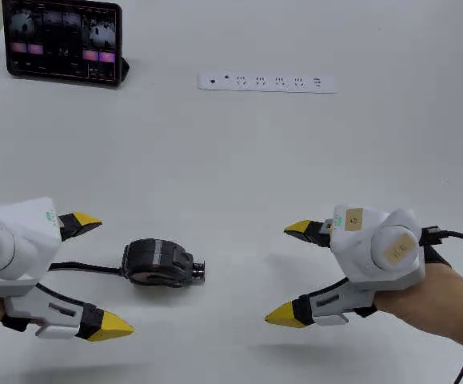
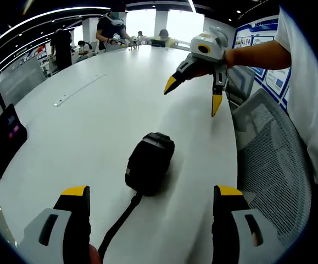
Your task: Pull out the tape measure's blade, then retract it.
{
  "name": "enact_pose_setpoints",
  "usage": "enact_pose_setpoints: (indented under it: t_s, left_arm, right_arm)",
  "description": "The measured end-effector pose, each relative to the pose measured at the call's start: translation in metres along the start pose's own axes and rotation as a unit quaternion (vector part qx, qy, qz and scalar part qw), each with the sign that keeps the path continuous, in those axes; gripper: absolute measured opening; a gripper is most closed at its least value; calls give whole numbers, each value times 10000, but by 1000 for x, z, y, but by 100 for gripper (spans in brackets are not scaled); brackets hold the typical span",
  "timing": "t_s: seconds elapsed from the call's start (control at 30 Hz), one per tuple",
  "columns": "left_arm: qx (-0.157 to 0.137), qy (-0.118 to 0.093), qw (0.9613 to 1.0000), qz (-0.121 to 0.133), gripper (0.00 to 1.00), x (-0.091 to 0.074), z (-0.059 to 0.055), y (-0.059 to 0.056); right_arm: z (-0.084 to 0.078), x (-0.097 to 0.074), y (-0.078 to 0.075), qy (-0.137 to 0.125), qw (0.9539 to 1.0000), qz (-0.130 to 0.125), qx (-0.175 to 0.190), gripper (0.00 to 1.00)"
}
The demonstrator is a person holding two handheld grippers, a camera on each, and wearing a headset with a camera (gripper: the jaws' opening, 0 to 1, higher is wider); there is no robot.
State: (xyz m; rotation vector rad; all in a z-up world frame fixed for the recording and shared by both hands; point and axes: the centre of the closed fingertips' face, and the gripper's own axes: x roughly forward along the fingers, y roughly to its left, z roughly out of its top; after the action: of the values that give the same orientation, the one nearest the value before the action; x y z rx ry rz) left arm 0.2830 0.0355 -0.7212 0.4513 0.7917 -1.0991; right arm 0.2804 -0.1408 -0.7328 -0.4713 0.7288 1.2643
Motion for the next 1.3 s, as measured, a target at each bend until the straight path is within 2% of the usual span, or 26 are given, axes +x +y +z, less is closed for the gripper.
enact_pose_setpoints:
  t_s: [0.2, 0.7, 1.13, 1.3]
  left_arm:
    - [189, 204, 9995, -113, 76, 7, -1, 4]
    - [617, 465, 9964, -350, 52, 26, 4, 10]
    - [816, 659, 9933, -478, 41, 38, 1, 8]
    - [845, 663, 9932, -450, 39, 39, 1, 10]
  right_arm:
    - [3, 5, -3, 27, 10000, 53, -67, 76]
    - [5, 18, -6, 49, 9997, 191, -117, 75]
    - [5, 28, -5, 39, 9995, 288, -120, 75]
    - [6, 31, -5, 19, 9994, 328, -93, 75]
